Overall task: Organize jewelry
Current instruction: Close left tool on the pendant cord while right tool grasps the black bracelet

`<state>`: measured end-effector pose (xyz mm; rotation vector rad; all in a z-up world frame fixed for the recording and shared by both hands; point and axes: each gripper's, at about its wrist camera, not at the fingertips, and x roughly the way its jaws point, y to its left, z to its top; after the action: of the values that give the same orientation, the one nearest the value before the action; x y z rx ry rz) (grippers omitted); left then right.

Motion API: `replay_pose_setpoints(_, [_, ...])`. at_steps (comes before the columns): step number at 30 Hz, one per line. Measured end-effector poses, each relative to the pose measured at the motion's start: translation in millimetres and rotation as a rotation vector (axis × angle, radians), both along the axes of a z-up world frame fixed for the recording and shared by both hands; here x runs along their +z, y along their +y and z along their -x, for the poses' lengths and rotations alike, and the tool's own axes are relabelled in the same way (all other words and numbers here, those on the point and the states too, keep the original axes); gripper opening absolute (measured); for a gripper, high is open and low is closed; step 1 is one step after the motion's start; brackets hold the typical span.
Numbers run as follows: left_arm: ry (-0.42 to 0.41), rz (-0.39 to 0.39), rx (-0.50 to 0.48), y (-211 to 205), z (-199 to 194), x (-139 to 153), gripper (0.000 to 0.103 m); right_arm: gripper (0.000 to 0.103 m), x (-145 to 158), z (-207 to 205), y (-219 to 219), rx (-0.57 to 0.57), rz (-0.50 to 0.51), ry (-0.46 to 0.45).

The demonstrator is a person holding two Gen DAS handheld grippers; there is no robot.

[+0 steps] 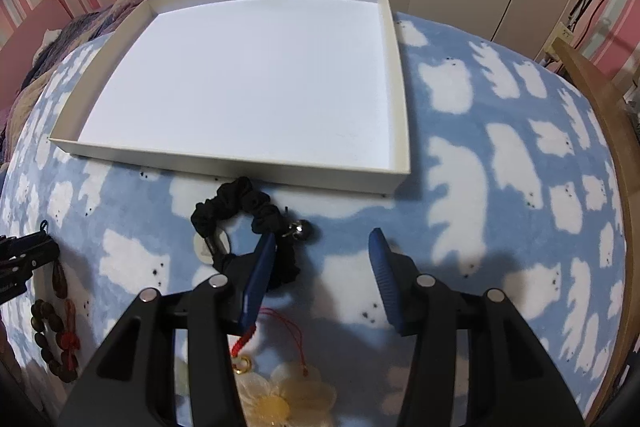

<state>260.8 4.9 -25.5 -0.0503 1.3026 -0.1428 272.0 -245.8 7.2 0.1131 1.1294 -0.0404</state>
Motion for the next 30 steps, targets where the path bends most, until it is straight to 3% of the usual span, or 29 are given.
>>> replay_pose_setpoints(5, [-0.001,0.010,-0.031,-2.9,-1.9,0.9,0.026,0.049,-6.6,-4.0,4.8,0.012,0.005,0.012])
replay_pose_setpoints(12, [-0.014,0.002,-0.058,-8.0,-5.7,2.6,0.022,0.046,-12.2,-0.9,10.9,0.040,0.011,0.023])
replay_pose_setpoints(15, [-0.014,0.010,-0.062,-9.4,-10.2,2.8,0.021,0.037,-12.1,-0.9,13.0,0.055,0.008,0.019])
replay_pose_setpoints(17, [-0.012,0.015,-0.061,-9.3,-12.7,3.3,0.021,0.023,-10.7,0.3,17.4,0.079,0.009,0.013])
replay_pose_setpoints(20, [-0.017,0.020,-0.063,-5.3,-1.7,1.5,0.021,0.016,-9.8,2.0,22.1,0.092,0.018,0.001])
replay_pose_setpoints(30, [-0.061,0.025,-0.087,-9.9,7.7,18.0,0.020,0.011,8.6,18.7,15.8,0.072,0.041,-0.081])
